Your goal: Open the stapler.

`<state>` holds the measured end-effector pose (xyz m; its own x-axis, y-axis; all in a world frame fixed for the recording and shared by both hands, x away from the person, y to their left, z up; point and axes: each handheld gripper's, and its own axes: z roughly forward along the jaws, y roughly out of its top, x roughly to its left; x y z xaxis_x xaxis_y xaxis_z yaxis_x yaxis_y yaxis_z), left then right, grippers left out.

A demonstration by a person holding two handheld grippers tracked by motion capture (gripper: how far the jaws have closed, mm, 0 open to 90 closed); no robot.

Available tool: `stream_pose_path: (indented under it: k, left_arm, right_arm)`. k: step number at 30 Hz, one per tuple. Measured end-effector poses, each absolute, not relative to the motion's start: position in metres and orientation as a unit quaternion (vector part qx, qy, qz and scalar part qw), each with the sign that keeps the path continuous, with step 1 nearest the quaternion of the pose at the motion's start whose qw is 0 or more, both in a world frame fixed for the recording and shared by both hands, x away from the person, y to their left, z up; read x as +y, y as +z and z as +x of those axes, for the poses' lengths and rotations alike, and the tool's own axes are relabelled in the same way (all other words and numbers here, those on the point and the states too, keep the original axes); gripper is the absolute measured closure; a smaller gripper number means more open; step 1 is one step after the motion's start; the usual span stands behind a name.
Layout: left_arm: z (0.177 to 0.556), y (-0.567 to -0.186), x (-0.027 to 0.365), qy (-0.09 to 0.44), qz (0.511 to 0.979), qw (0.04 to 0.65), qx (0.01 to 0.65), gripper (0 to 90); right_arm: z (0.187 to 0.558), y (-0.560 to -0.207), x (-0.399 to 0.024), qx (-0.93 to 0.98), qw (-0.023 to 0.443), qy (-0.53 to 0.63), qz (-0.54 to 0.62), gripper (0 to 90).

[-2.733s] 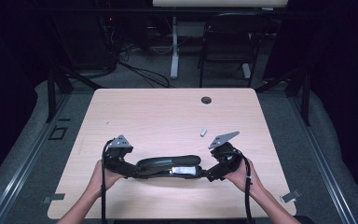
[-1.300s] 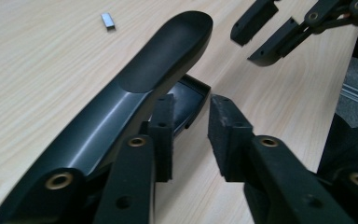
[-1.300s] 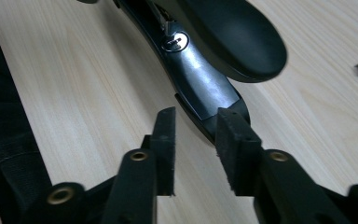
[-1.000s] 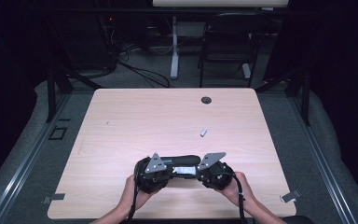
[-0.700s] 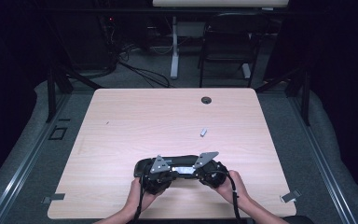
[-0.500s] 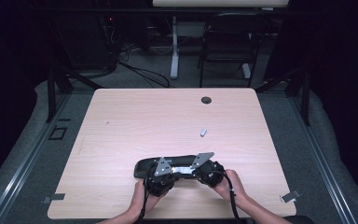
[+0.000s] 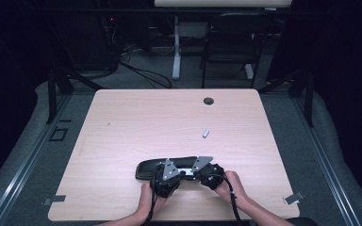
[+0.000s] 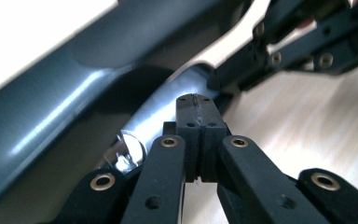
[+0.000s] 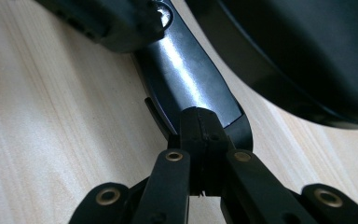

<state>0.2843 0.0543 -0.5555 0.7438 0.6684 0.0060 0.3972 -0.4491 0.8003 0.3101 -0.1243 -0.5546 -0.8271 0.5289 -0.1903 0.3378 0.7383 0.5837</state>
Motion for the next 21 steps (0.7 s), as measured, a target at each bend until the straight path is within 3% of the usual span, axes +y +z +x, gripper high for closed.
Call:
stream_pose_path:
  k: [21]
  left_arm:
    - [0.2864, -0.5615, 0.0471, 0.201, 0.822, 0.430, 0.316, 89.8]
  right_arm:
    - [0.3063, -0.5555, -0.1278, 0.917, 0.190, 0.271, 0.223, 90.0]
